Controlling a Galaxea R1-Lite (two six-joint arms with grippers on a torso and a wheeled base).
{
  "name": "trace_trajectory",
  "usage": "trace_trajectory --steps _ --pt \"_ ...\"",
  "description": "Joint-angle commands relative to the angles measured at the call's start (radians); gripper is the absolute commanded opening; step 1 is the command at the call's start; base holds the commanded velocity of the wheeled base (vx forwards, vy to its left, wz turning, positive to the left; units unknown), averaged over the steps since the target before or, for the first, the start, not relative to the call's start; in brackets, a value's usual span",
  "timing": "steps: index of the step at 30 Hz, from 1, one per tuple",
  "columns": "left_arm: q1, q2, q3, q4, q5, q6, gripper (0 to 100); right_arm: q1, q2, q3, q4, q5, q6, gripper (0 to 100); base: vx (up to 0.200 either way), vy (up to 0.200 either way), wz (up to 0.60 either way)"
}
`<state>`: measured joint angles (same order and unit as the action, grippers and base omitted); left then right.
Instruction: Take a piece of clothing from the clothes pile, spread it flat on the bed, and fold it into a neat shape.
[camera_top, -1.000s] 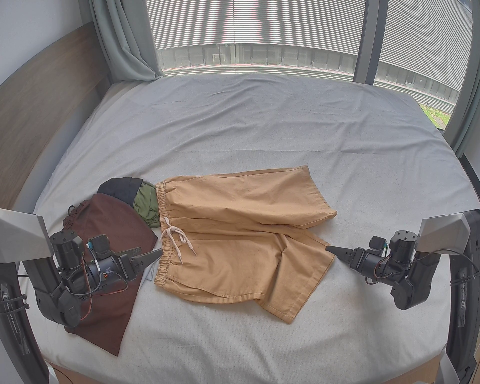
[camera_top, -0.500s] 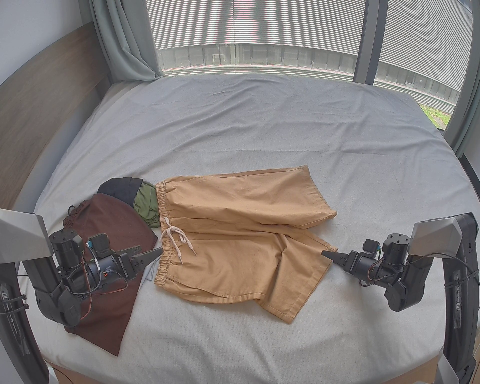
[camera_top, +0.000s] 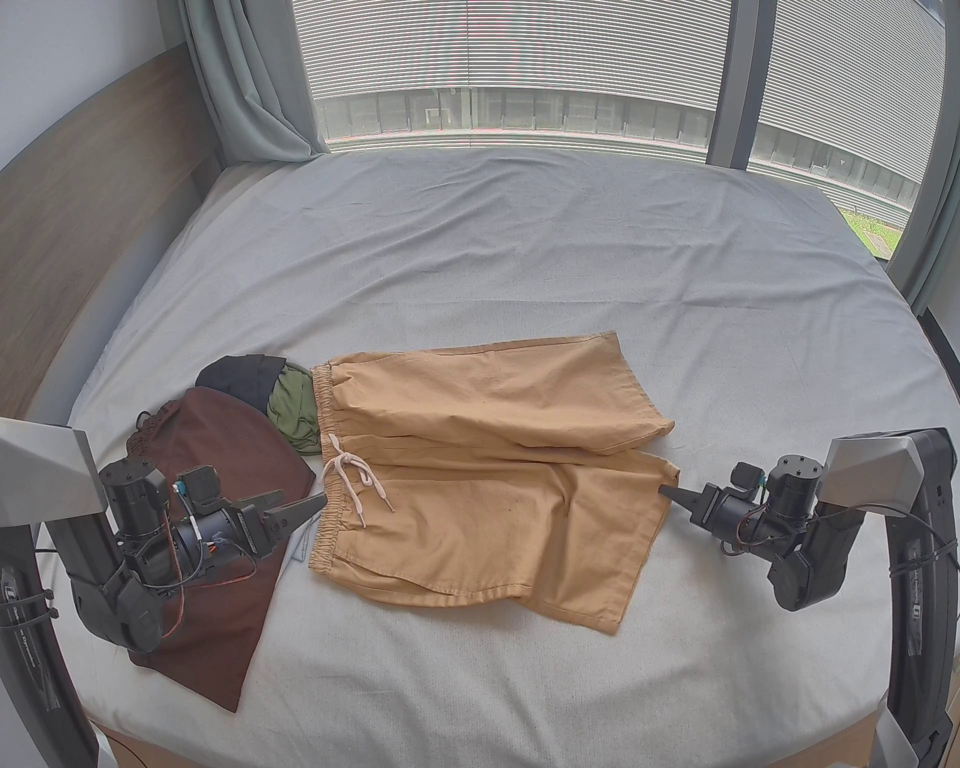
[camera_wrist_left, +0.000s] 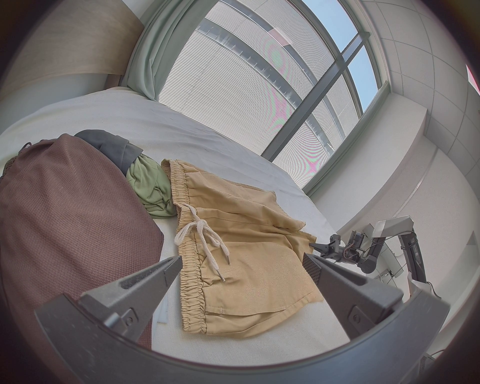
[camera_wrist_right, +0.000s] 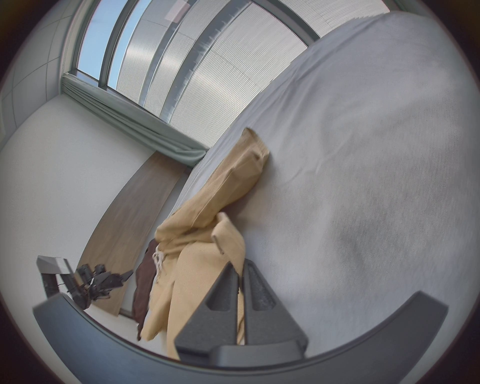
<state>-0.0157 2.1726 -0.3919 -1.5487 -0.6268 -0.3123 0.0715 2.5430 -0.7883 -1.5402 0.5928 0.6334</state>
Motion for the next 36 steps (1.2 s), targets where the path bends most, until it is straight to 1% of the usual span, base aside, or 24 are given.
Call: trace_trajectory --steps 1,3,8,25,26,30,34,35,36 --pt "0.000 0.003 0.001 0.001 -0.001 -0.001 100 -0.001 0.039 -0.088 -0.001 -0.068 0.000 0 0.000 0.000 0.00" --pt "0.000 0.003 0.001 -0.001 -0.001 -0.002 100 0.002 0.072 -0.114 -0.001 -0.082 0.000 0 0.000 0.000 0.00" --pt "0.000 0.004 0.001 0.001 -0.001 -0.002 100 0.005 0.079 -0.137 -0.003 -0.082 0.002 0 0.000 0.000 0.00" --pt "0.000 0.007 -0.001 0.001 -0.001 -0.002 100 0.005 0.057 -0.140 -0.009 -0.080 -0.014 0 0.000 0.000 0.00" --pt "0.000 0.006 -0.001 0.001 -0.001 -0.002 100 0.004 0.057 -0.144 -0.009 -0.082 -0.015 100 0.000 0.000 0.00" --pt "0.000 0.006 -0.001 -0.001 -0.001 -0.002 100 0.002 0.036 -0.135 -0.008 -0.083 -0.018 100 0.000 0.000 0.00" --pt "0.000 0.004 -0.001 0.001 -0.005 -0.002 100 0.008 -0.049 -0.022 -0.005 -0.068 -0.061 100 0.000 0.000 0.00" --pt "0.000 0.004 -0.001 0.001 -0.005 -0.002 100 0.008 -0.049 -0.022 -0.005 -0.068 -0.061 100 0.000 0.000 0.00" --pt "0.000 0.004 -0.001 0.001 -0.005 -0.001 100 0.016 -0.075 0.035 -0.003 -0.044 -0.089 100 0.000 0.000 0.00"
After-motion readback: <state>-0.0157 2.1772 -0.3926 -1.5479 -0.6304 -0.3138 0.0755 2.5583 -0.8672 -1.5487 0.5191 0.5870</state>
